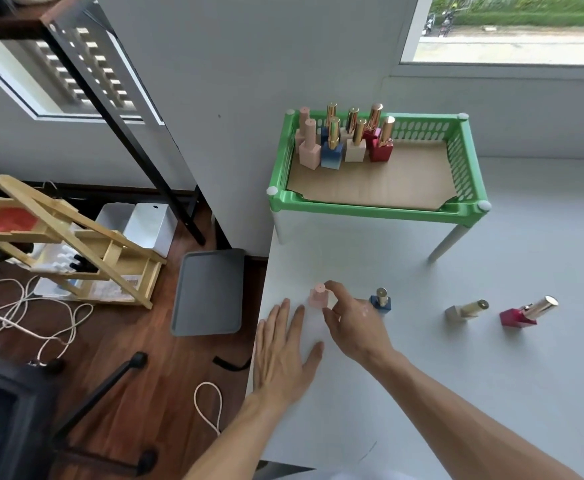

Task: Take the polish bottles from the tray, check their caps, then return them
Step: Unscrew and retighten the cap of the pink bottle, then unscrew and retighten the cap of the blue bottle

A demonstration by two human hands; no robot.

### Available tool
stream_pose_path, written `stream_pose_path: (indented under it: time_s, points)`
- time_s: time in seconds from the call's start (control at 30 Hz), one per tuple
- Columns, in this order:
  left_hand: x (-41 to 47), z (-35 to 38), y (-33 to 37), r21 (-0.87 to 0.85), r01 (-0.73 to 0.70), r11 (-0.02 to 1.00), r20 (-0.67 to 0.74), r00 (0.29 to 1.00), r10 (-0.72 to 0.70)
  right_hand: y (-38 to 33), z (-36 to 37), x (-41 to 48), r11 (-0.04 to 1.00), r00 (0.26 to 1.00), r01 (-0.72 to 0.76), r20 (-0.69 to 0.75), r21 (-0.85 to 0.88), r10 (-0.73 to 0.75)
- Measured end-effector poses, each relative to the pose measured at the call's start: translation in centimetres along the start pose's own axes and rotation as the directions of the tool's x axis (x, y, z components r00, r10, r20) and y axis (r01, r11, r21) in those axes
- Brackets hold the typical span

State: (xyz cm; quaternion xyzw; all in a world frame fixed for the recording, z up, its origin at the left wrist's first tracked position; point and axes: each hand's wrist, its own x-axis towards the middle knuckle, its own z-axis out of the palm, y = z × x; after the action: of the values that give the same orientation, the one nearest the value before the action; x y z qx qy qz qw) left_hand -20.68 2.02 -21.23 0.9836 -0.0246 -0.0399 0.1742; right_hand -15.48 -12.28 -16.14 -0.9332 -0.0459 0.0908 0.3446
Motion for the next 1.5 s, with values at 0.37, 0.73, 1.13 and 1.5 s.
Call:
stream_pose_path:
  time_s: [0.37,0.73,1.13,1.5]
  points:
    - [-1.8,1.3,1.5,0.006,-0.019,1.0,0.03,0.999,0.019,3.4,-1.0,-4.5,0.995,0.99,-0.092,-0.107,0.04,0.096]
    - [-1.6,1.5,3.7,0.008,-0.083,0.996,0.075,0.994,0.083,6.7,-4.6,-3.7,0.96,0.952,-0.253,-0.147,0.12,0.269]
    - [-0.9,1.3,4.4,0.007,-0.083,0.997,0.083,0.993,0.082,6.8,-4.7,-2.3,0.982,0.981,-0.169,-0.084,0.081,0.175]
    - [-1.3,0.3,5.4,-0.112,-0.036,0.993,0.063,0.997,0.043,6.5,-5.8,-4.0,0.964,0.978,-0.182,-0.067,0.193,0.198]
